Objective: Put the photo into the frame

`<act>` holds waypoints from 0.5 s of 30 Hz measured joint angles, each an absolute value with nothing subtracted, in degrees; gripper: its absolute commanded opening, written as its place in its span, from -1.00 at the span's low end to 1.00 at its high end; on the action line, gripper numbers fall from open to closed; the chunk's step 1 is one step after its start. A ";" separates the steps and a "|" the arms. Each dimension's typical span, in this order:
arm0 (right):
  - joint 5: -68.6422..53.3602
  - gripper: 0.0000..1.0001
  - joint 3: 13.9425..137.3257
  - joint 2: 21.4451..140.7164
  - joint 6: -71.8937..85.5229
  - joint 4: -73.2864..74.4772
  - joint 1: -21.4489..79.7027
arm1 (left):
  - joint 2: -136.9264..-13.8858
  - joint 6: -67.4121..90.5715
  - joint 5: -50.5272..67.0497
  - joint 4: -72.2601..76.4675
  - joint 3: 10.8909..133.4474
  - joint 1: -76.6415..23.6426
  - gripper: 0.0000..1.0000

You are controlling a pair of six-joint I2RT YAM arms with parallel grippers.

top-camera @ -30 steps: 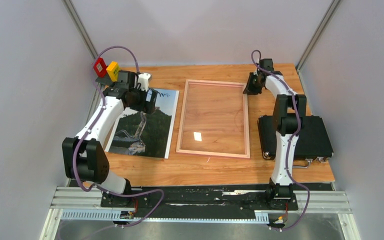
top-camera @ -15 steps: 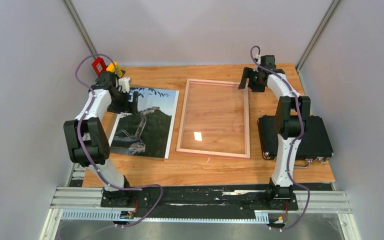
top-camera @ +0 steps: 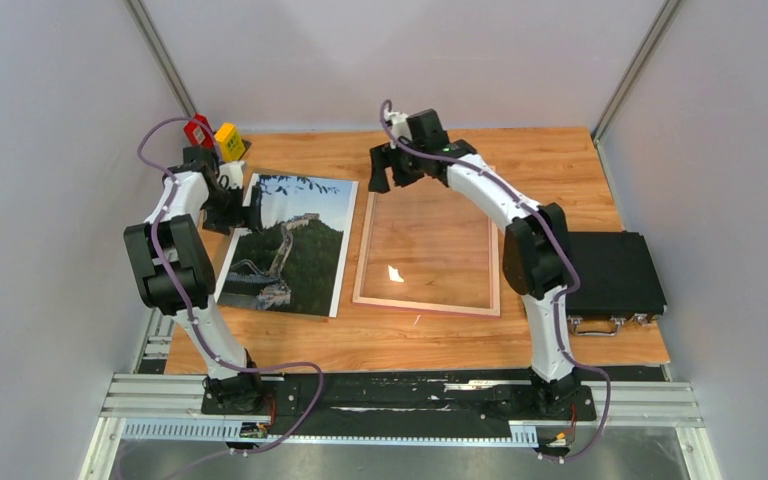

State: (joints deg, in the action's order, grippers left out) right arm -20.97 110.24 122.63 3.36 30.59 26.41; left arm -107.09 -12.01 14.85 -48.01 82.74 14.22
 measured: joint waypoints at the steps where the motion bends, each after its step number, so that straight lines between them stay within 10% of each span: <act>1: -21.39 0.53 111.26 123.61 3.29 30.59 27.75 | -107.15 -12.19 15.05 -48.10 82.74 14.31 0.99; 15: -24.60 0.44 123.59 140.38 8.47 30.61 37.17 | -109.49 -13.15 15.62 -47.92 83.44 15.55 0.97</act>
